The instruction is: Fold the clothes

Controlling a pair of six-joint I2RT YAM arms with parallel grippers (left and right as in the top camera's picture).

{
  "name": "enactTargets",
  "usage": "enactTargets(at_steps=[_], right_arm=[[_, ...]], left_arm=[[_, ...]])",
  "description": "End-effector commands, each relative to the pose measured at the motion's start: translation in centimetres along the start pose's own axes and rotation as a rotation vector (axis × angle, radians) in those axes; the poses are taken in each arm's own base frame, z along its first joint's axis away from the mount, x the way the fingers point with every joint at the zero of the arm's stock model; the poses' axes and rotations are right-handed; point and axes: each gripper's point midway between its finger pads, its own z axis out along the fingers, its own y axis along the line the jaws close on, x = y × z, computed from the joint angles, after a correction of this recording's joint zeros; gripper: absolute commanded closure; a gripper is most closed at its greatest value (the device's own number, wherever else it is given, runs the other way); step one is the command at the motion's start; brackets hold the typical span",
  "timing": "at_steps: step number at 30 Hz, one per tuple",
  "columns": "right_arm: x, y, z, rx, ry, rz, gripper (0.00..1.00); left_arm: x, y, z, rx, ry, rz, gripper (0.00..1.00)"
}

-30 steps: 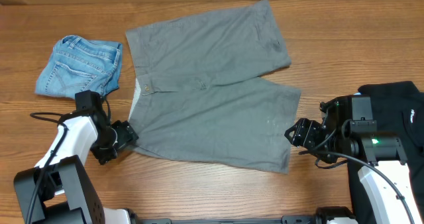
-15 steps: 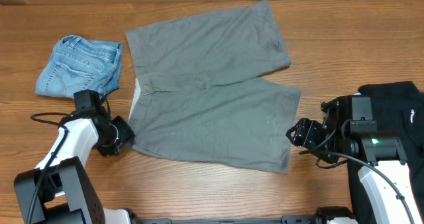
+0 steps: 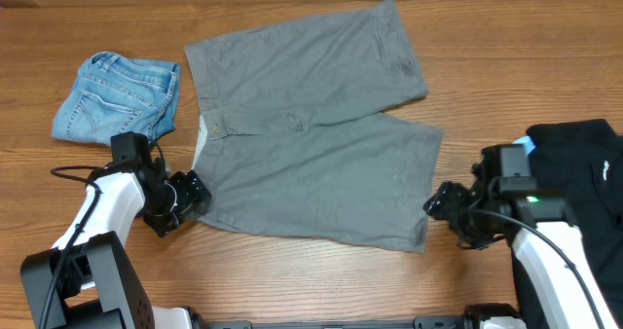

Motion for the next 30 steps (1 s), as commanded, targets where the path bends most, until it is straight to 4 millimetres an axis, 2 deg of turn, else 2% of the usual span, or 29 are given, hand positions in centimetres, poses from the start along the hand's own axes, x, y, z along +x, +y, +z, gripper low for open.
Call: enactTargets(at_steps=[1,7,13,15,17,20,22,25,30], right_arm=[[1.8,-2.1,4.0,0.044,0.100,0.147,0.32],[3.7,-3.2,7.4,0.047,0.205,0.182,0.35],[5.0,-2.4,8.3,-0.006,0.296,0.205,0.46],[5.1,-2.3,8.3,-0.011,0.307,0.217,0.53],[5.0,-2.3,8.3,-0.008,0.303,0.230,0.66],[5.0,-2.3,8.3,-0.006,0.301,0.242,0.91],[4.6,-2.2,8.2,-0.011,0.293,0.240,0.96],[3.5,-1.2,7.4,-0.036,0.265,0.220,0.96],[0.1,2.5,4.4,-0.140,0.168,0.161,0.96]], left_arm=[[1.7,2.4,1.6,-0.095,0.062,0.036,0.16],[0.9,1.4,0.7,-0.065,0.055,0.093,0.16],[-0.3,0.2,-0.6,-0.046,0.042,0.104,0.14],[-0.9,-0.2,-1.4,-0.042,0.033,0.108,0.14],[-1.4,-0.7,-2.2,-0.039,0.023,0.118,0.13],[-1.8,-1.1,-3.2,-0.040,0.026,0.130,0.13],[-1.6,-1.3,-4.0,-0.045,0.043,0.139,0.12],[-1.1,-1.2,-4.6,-0.048,0.060,0.133,0.12],[-0.2,-1.0,-5.4,-0.040,0.076,0.114,0.12]])
